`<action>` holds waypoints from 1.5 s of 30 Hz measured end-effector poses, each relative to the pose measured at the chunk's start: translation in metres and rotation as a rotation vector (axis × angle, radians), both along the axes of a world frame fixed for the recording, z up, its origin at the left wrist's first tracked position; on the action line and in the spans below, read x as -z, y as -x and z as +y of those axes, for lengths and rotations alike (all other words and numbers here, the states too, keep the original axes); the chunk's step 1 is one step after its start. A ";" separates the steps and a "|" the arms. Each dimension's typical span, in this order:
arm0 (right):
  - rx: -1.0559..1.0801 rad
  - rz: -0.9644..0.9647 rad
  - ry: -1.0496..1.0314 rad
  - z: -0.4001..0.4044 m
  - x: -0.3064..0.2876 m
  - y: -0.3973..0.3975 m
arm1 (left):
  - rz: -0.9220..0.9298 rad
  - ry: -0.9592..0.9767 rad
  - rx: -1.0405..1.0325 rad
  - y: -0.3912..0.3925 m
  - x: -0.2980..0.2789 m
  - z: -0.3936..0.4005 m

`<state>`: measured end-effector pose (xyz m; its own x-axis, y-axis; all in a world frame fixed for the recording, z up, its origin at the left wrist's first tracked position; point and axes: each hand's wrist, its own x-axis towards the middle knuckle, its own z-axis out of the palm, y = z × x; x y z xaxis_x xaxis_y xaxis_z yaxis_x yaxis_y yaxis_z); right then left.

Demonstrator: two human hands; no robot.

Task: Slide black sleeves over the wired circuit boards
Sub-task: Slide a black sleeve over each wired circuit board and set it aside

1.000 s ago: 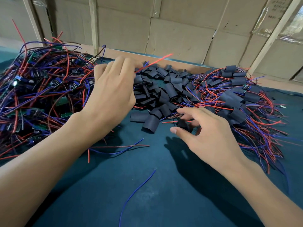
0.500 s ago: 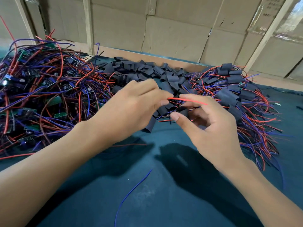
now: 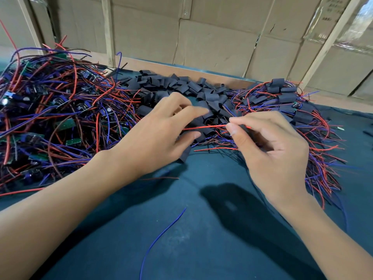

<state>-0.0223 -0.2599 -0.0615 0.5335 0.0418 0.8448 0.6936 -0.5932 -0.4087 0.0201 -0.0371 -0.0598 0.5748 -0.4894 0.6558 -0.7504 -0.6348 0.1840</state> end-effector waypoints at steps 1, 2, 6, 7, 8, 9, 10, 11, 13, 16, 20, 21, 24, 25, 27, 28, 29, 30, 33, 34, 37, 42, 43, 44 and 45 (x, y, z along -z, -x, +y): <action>0.018 0.007 -0.017 -0.001 0.000 0.000 | 0.040 0.018 -0.019 -0.001 0.001 0.001; 0.028 0.019 -0.035 -0.001 0.000 -0.001 | 0.084 0.030 -0.038 -0.003 0.001 0.003; 0.031 0.032 -0.065 -0.002 -0.002 0.000 | 0.211 -0.031 -0.106 -0.007 0.004 0.007; 0.032 0.026 -0.062 -0.002 -0.003 0.000 | 0.216 -0.028 -0.103 -0.007 0.005 0.007; 0.035 0.019 -0.060 -0.001 -0.003 0.001 | 0.220 -0.020 -0.100 -0.007 0.005 0.007; 0.039 0.019 -0.061 0.000 -0.004 0.002 | 0.232 -0.017 -0.101 -0.008 0.005 0.007; 0.047 0.023 -0.065 0.001 -0.004 0.002 | 0.253 -0.022 -0.113 -0.009 0.005 0.008; 0.057 0.025 -0.069 0.002 -0.004 0.003 | 0.280 -0.036 -0.131 -0.009 0.005 0.009; 0.090 0.022 -0.080 0.001 -0.005 0.002 | 0.309 -0.056 -0.174 -0.011 0.004 0.014; 0.178 0.011 -0.167 -0.011 -0.014 -0.002 | 0.270 -0.036 -0.166 -0.013 0.004 0.017; 0.255 0.050 -0.352 -0.029 -0.022 -0.010 | 0.344 0.140 -0.026 -0.009 0.002 0.014; 0.267 0.051 -0.382 -0.031 -0.023 -0.011 | 0.360 0.166 0.007 -0.009 0.001 0.013; 0.231 0.088 -0.506 -0.031 -0.025 -0.012 | 0.389 0.112 0.081 -0.006 -0.003 0.014; 0.202 0.113 -0.561 -0.030 -0.026 -0.012 | 0.416 0.077 0.102 -0.005 -0.004 0.015; 0.160 0.160 -0.620 -0.029 -0.026 -0.011 | 0.510 0.041 0.140 -0.004 -0.006 0.013; 0.141 0.182 -0.631 -0.029 -0.027 -0.011 | 0.583 0.071 0.165 -0.004 -0.007 0.012; 0.120 0.201 -0.638 -0.029 -0.027 -0.011 | 0.675 0.150 0.193 -0.005 -0.007 0.010; 0.096 0.225 -0.655 -0.028 -0.027 -0.012 | 0.772 0.270 0.213 -0.006 -0.007 0.008; 0.010 0.286 -0.744 -0.027 -0.025 -0.016 | 0.942 0.645 0.241 -0.010 -0.008 0.009; -0.016 0.303 -0.755 -0.023 -0.023 -0.016 | 0.975 0.732 0.260 -0.011 -0.008 0.010; -0.089 0.360 -0.677 -0.008 -0.016 -0.009 | 1.053 0.882 0.326 -0.014 -0.008 0.011; -0.279 0.490 -0.382 0.011 -0.004 0.003 | 1.086 0.939 0.445 -0.015 -0.007 0.010; -0.302 0.507 -0.344 0.012 -0.002 0.003 | 1.087 0.939 0.455 -0.015 -0.007 0.010; -0.309 0.521 -0.311 0.013 -0.001 0.003 | 1.088 0.944 0.460 -0.014 -0.007 0.010; -0.303 0.531 -0.280 0.014 0.001 0.003 | 1.086 0.956 0.463 -0.014 -0.007 0.009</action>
